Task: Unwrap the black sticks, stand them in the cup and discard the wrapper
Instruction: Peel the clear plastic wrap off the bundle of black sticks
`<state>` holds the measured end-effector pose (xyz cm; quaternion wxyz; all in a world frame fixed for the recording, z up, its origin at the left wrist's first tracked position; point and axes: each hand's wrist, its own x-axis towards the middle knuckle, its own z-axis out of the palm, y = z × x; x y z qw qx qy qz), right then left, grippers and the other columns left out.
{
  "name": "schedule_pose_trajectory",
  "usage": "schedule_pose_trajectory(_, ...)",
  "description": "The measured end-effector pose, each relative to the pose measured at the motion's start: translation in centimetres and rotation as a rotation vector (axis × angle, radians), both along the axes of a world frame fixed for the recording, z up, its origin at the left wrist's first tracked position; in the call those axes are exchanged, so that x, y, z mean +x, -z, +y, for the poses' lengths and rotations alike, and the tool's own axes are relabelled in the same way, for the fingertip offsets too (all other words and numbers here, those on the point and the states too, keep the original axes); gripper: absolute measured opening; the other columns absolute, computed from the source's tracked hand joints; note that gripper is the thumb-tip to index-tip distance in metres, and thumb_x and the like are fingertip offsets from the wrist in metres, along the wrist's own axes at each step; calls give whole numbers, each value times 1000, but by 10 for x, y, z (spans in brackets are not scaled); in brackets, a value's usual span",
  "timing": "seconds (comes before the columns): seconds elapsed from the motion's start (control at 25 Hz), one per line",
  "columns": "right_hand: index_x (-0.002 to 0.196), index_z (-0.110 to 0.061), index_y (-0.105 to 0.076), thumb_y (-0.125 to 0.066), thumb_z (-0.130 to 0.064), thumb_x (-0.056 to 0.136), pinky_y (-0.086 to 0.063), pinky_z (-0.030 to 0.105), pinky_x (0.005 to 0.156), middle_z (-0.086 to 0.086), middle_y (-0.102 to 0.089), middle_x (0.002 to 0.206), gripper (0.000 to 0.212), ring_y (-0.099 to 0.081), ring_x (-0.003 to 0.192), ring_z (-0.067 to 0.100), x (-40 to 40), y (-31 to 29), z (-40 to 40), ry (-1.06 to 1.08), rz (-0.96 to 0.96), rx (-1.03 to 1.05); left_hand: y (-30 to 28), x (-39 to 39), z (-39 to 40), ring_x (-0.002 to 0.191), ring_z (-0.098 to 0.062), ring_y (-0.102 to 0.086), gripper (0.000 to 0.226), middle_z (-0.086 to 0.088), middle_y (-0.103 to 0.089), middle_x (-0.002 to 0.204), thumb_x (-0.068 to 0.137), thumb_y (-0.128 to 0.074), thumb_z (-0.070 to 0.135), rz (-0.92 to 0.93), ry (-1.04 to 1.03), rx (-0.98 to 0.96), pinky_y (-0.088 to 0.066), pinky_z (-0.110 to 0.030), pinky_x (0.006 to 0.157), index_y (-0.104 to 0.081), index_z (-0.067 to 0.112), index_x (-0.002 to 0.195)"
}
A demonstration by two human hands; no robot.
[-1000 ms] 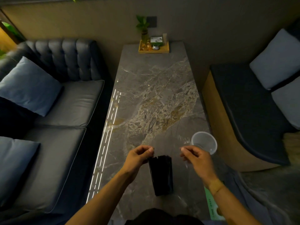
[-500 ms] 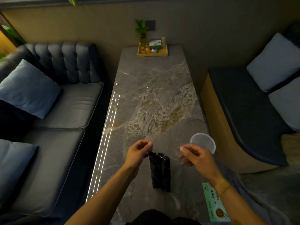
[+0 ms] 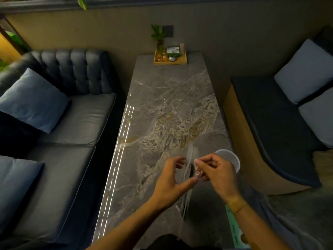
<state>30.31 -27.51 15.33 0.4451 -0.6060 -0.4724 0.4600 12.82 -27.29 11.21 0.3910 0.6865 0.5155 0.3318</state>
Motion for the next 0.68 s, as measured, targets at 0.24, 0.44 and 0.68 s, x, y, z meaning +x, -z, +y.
schedule_pose_trajectory(0.24,80,-24,-62,-76,-32,77,-58,30,54,1,-68,59,16,-67,52,9,-9,0,5,30,-249,94,22,0,-23,90,1,-54,43,24,-49,100,76,-62,49,221,92,16,-50,-20,75,-37,52,112)
schedule_pose_trajectory(0.44,94,-33,-64,-75,-33,78,-59,43,63,2,-66,60,19,-66,55,7,-8,1,7,-7,-290,102,33,-4,-27,76,3,-56,17,25,-53,84,87,-51,42,216,36,27,-39,-9,60,-43,49,99)
schedule_pose_trajectory(0.68,66,-25,-60,-73,-46,76,-56,46,57,-4,-66,58,26,-64,55,10,-16,6,6,122,-398,158,33,-7,-23,77,6,-54,19,30,-49,85,89,-51,36,211,39,65,-39,-6,61,-42,50,98)
